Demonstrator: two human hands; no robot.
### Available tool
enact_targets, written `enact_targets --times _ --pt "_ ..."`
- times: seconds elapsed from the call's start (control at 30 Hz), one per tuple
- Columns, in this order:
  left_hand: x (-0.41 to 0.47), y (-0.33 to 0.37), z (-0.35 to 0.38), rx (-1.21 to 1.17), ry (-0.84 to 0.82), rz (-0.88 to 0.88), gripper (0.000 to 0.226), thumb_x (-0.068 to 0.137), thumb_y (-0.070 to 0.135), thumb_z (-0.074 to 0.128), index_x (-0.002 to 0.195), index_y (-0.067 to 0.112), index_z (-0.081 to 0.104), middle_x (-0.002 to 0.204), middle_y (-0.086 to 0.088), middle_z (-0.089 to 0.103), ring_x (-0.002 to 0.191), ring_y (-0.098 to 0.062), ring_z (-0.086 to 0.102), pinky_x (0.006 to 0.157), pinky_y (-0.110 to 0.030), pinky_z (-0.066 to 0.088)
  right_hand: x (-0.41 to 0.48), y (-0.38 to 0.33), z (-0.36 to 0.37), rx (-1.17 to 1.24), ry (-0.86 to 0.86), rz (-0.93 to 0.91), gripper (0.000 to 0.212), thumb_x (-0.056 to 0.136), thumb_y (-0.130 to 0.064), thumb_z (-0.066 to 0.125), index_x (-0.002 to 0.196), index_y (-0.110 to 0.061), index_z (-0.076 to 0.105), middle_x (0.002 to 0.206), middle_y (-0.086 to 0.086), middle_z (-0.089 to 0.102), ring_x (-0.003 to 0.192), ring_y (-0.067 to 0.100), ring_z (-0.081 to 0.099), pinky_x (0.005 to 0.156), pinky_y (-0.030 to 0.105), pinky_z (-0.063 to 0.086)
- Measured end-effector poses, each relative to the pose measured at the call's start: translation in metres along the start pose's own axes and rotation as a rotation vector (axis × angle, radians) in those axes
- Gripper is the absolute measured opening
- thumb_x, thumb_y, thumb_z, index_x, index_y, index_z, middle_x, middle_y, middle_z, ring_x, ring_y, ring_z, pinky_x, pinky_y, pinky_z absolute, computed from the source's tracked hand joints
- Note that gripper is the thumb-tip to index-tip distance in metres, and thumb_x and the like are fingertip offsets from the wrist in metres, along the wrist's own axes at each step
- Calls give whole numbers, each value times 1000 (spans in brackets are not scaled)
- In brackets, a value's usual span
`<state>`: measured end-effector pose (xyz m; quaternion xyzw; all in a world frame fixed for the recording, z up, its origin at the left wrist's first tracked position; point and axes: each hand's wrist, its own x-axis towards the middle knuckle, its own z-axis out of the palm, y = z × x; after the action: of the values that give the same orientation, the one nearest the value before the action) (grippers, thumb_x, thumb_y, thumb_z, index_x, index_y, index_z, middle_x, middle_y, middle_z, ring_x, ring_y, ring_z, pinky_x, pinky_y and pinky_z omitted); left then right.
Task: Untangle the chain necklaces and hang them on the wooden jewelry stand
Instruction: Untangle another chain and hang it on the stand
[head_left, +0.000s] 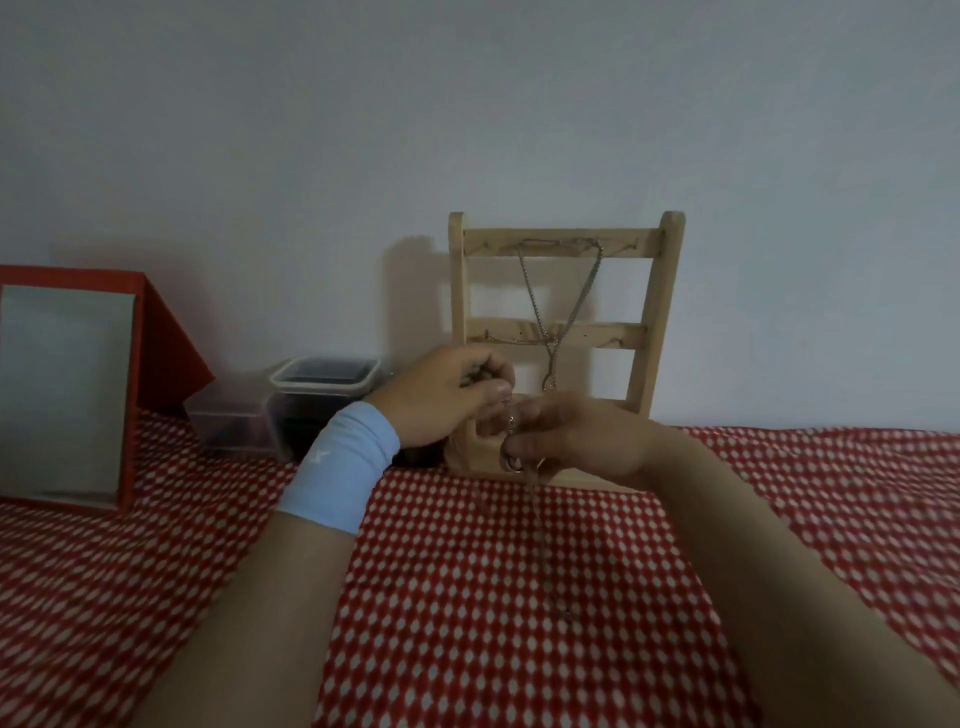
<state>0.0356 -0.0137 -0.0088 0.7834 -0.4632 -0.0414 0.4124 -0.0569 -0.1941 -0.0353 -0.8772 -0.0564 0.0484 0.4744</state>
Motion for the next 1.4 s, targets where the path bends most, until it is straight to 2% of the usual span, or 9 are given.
enact_targets --times 0.13,0.3,0.4,0.53,0.67,0.73,0.9,1.13,1.4 --pt "-2 -11 -4 7 46 -23 12 94 17 61 87 25 66 85 9 65 83 -6 62 80 -26 51 0 2 1 68 41 32 20 97 -22 67 99 -4 73 88 10 73 83 21 70 88 41 61" --pt "-10 -19 -12 17 -27 -119 8 92 20 64 92 27 67 84 -11 70 85 -28 66 86 -37 54 -3 -2 3 66 136 59 30 102 -29 59 106 -1 65 70 1 62 65 20 63 67 34 58" --pt "-12 -19 -13 3 -93 -136 12 91 17 65 98 27 66 72 -3 67 71 -19 63 80 -32 53 -3 -3 1 44 178 19 41 104 -32 55 104 8 64 76 6 52 69 19 56 80 43 60" --pt "-15 -16 -14 53 -244 -254 14 90 19 66 102 27 62 64 11 64 65 -9 61 69 -28 52 -5 -8 1 -63 192 -10 24 104 -25 54 93 -21 76 87 -3 72 81 15 70 87 37 60" --pt "-16 -11 -9 161 -376 -335 22 93 28 64 114 26 60 96 -1 71 86 -16 68 81 -29 56 -6 -17 -2 -226 294 -102 17 100 -16 63 103 -21 78 74 -17 74 68 -2 64 67 21 54" --pt "-13 -7 -4 157 -318 -257 21 93 30 63 113 26 63 105 2 70 97 -15 66 89 -28 53 -5 -20 -2 -196 332 -147 17 97 -14 66 106 -18 80 72 -15 74 62 -1 62 60 17 49" --pt "-9 -2 17 -448 -117 -208 18 94 12 62 110 15 69 100 -4 76 96 -15 72 83 -23 55 -8 -20 -2 143 409 -178 21 102 -10 58 111 -12 76 76 9 74 62 13 65 54 24 49" --pt "-10 -3 14 -495 -18 -195 12 92 9 63 100 13 72 91 -5 77 83 -15 73 66 -19 54 -9 -20 -5 308 418 -117 21 102 -3 51 98 -5 72 76 7 70 62 14 63 59 31 48" --pt "-7 -10 14 -397 32 -195 7 91 15 66 91 17 72 90 -7 76 89 -24 72 83 -38 59 -6 -21 0 278 423 -110 21 100 4 52 94 -5 70 74 4 71 69 19 66 61 31 51"
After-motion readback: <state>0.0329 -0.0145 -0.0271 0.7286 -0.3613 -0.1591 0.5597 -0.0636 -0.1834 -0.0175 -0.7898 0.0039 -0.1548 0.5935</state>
